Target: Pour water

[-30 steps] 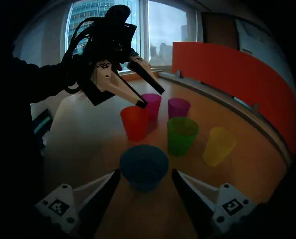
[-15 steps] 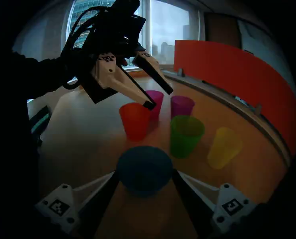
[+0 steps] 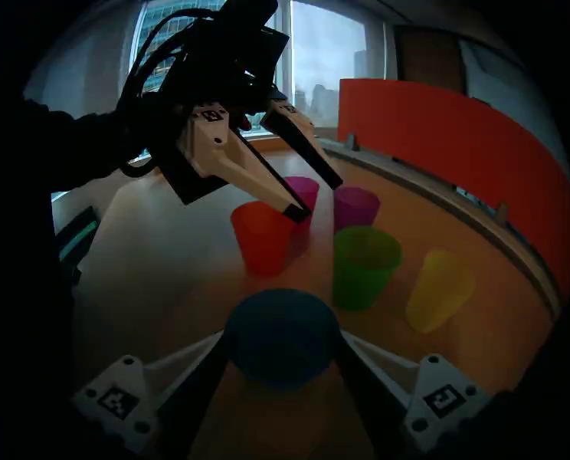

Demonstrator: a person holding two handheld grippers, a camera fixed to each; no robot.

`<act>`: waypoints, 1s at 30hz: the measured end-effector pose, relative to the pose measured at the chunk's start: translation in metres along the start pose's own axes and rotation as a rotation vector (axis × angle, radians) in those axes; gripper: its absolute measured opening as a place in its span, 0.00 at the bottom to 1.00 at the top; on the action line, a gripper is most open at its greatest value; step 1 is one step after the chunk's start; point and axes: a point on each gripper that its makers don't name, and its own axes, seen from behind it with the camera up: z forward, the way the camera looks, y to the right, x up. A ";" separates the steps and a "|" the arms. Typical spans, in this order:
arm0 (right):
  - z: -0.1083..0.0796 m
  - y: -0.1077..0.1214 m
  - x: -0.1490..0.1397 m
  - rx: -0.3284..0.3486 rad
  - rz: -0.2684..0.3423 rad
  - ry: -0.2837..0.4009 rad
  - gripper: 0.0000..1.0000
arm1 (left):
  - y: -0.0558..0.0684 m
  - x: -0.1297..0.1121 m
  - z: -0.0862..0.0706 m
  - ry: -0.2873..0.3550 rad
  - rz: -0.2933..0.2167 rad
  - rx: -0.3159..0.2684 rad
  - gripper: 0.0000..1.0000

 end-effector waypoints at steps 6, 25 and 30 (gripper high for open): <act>-0.002 0.000 -0.001 0.002 0.004 0.002 0.92 | 0.000 -0.001 0.001 -0.005 0.002 0.001 0.99; -0.042 0.018 0.020 -0.059 0.026 0.064 0.92 | 0.006 -0.003 0.008 -0.026 0.004 -0.006 0.99; -0.061 0.028 0.032 -0.095 0.029 0.096 0.92 | 0.007 -0.005 0.012 -0.034 0.000 -0.007 0.99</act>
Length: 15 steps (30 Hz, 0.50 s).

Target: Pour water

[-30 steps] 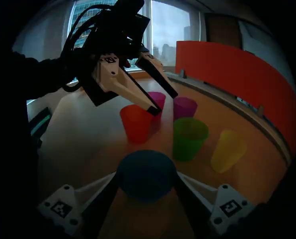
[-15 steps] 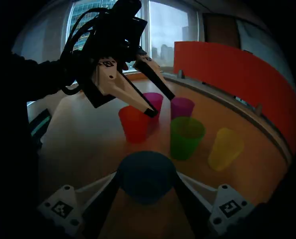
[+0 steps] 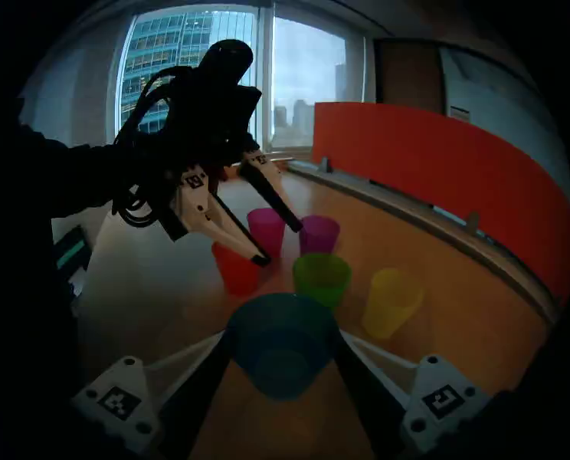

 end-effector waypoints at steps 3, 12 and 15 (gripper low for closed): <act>-0.009 0.007 0.009 -0.022 0.006 0.024 0.92 | 0.000 -0.001 0.004 -0.007 -0.002 0.002 0.99; -0.033 0.024 0.028 -0.072 0.019 0.079 0.92 | -0.002 -0.002 0.019 -0.015 -0.005 0.011 0.99; -0.039 0.028 0.031 -0.086 0.019 0.088 0.92 | -0.002 -0.002 0.024 -0.016 -0.006 0.012 0.99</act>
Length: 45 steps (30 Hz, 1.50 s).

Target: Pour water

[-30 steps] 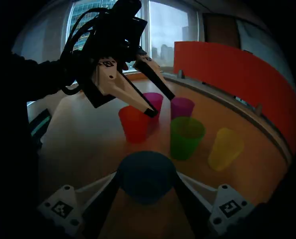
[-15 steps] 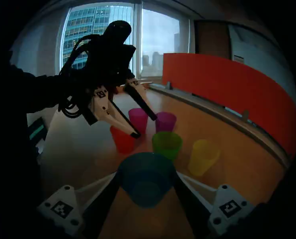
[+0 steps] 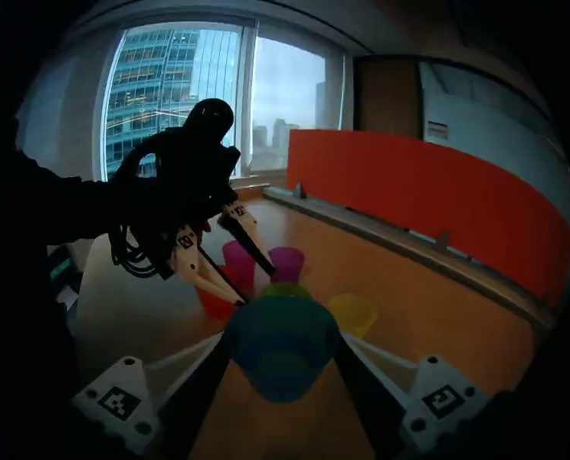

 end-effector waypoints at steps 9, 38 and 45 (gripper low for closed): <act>-0.013 0.009 0.007 -0.034 0.005 0.015 0.92 | -0.001 0.001 0.013 0.003 -0.005 0.009 0.99; -0.029 0.028 0.020 -0.090 0.021 0.058 0.92 | -0.010 -0.002 0.036 0.022 -0.037 0.050 0.93; -0.031 0.029 0.021 -0.094 0.021 0.062 0.92 | -0.010 -0.002 0.037 0.028 -0.031 0.058 0.87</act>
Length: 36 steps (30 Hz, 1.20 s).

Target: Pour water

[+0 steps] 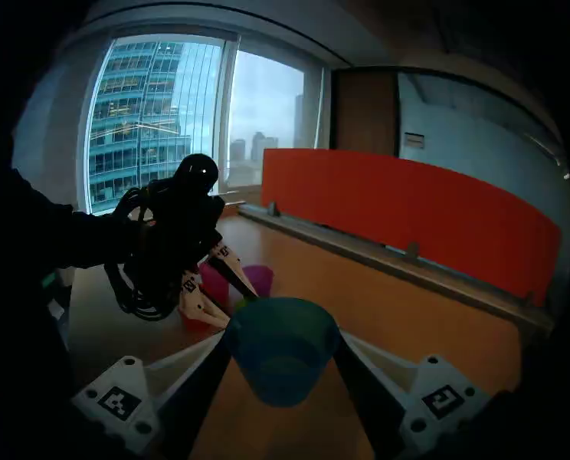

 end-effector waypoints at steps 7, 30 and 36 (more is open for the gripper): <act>0.000 0.001 0.001 -0.004 -0.001 0.003 0.92 | 0.002 0.002 0.000 0.015 -0.023 -0.013 0.86; -0.001 0.001 0.014 -0.014 0.010 0.027 0.92 | 0.002 0.035 -0.039 0.143 -0.022 0.025 0.86; -0.001 0.000 0.019 -0.013 0.011 0.036 0.92 | -0.005 0.048 -0.052 0.188 -0.034 0.045 0.86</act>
